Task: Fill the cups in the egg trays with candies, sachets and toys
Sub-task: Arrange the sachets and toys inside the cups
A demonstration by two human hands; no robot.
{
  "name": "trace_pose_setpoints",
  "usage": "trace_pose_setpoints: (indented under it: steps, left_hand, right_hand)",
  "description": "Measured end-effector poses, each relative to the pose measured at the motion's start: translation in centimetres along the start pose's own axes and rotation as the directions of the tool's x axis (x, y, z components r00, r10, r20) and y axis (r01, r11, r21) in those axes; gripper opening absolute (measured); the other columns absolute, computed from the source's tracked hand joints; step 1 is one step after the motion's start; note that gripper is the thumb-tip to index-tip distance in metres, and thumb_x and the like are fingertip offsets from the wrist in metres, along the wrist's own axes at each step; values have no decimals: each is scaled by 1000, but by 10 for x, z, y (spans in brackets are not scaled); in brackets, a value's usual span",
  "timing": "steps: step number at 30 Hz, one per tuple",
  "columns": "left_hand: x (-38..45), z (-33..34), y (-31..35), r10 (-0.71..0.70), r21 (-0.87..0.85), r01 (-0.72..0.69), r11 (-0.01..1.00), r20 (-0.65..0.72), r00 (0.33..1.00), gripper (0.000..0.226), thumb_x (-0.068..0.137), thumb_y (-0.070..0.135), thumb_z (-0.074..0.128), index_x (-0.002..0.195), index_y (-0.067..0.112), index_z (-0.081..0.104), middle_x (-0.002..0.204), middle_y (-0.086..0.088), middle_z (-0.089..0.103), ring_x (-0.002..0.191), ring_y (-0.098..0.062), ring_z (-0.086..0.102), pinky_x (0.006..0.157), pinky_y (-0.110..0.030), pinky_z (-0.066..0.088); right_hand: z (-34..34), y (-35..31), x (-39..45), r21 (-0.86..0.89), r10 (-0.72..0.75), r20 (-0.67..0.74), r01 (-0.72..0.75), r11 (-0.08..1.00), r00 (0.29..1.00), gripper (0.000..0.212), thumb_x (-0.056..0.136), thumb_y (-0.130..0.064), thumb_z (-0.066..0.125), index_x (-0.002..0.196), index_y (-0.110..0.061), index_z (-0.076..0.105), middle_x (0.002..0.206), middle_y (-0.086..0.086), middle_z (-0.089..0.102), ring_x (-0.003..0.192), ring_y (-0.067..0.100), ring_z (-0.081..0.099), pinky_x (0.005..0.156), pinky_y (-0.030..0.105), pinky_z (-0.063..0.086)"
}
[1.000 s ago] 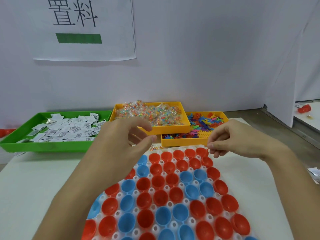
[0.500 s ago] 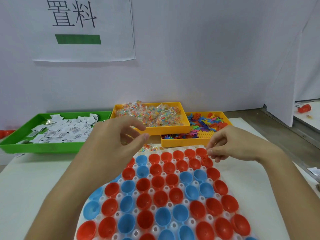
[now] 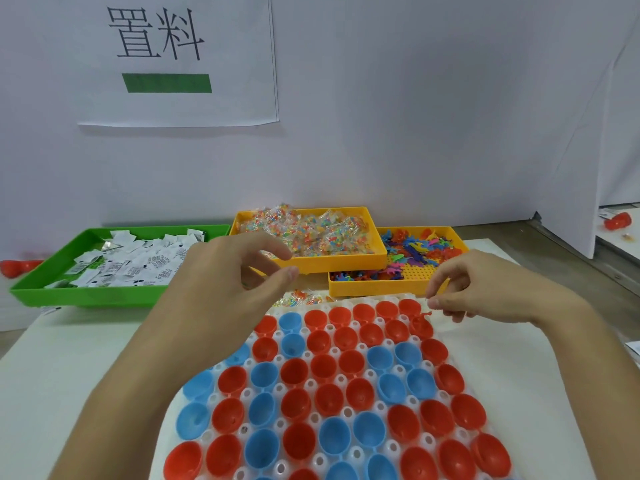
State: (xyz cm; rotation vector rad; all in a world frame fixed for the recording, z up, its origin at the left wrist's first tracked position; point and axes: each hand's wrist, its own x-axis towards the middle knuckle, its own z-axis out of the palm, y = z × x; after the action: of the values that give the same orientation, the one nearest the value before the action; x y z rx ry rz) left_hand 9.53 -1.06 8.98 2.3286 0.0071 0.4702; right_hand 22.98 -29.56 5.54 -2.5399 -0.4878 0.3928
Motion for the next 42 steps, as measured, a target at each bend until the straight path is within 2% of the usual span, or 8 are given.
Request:
trace_pose_setpoints:
  steps: [5,11,16,21,26,29,34,42]
  left_hand:
    - [1,-9,-2,-10,-12,10,1000,38,999,8,83,39,67,91,37,68,75,18,71,70,3,67,65,-13,53]
    - [-2,-13,-4,-19,11,18,1000,131,991,17,86,40,66,102,36,67,83,17,70,78,9,64,69,-7,50]
    - [-3,-14,0,16,3,-17,1000,157,987,17,89,40,65,105,36,66,86,15,70,81,8,64,71,-9,50]
    - [-4,-16,1,46,-5,-45,999,156,987,18,91,40,64,108,35,66,84,17,69,80,8,64,72,-11,51]
    - [-3,-14,1,48,-22,-45,999,150,987,18,91,39,65,108,34,66,84,15,70,78,6,65,69,-16,53]
    - [-3,-10,3,42,-32,-38,999,135,990,17,90,38,65,106,33,67,85,15,70,78,5,65,68,-15,53]
    - [-3,7,14,42,-30,-40,999,80,996,16,90,37,65,105,32,67,89,14,67,77,2,64,69,-19,54]
    - [-1,33,27,-32,-274,19,961,-42,999,34,85,27,75,117,25,63,96,11,70,78,-4,70,76,-33,59]
  right_hand:
    - [3,-29,7,-46,-163,-255,156,987,953,4,89,-31,72,86,-33,73,78,-12,70,71,3,65,67,22,50]
    - [12,-86,67,-130,-269,-343,238,963,900,13,92,-26,70,102,-19,75,88,-11,68,75,-3,57,63,12,40]
    - [36,-102,116,-226,-187,-267,127,966,945,33,90,-21,73,122,-15,68,120,6,67,107,22,62,95,35,52]
    - [43,-96,130,-242,-180,-284,111,964,942,9,85,-11,77,93,-15,75,101,5,70,91,19,63,76,29,51]
    - [31,-89,109,-65,-196,-437,186,980,878,8,83,-13,79,83,-18,74,84,0,71,76,12,64,63,18,45]
    - [26,-87,77,196,-182,-482,308,931,857,8,83,-14,80,85,-15,73,75,-1,73,66,10,69,59,16,51]
    - [28,-83,13,546,-241,-322,388,743,915,10,87,-11,75,95,-11,70,83,4,76,77,18,75,69,21,59]
    - [21,-94,-17,610,-390,-144,392,689,909,17,80,-20,79,93,-14,69,86,10,76,80,24,76,71,26,60]
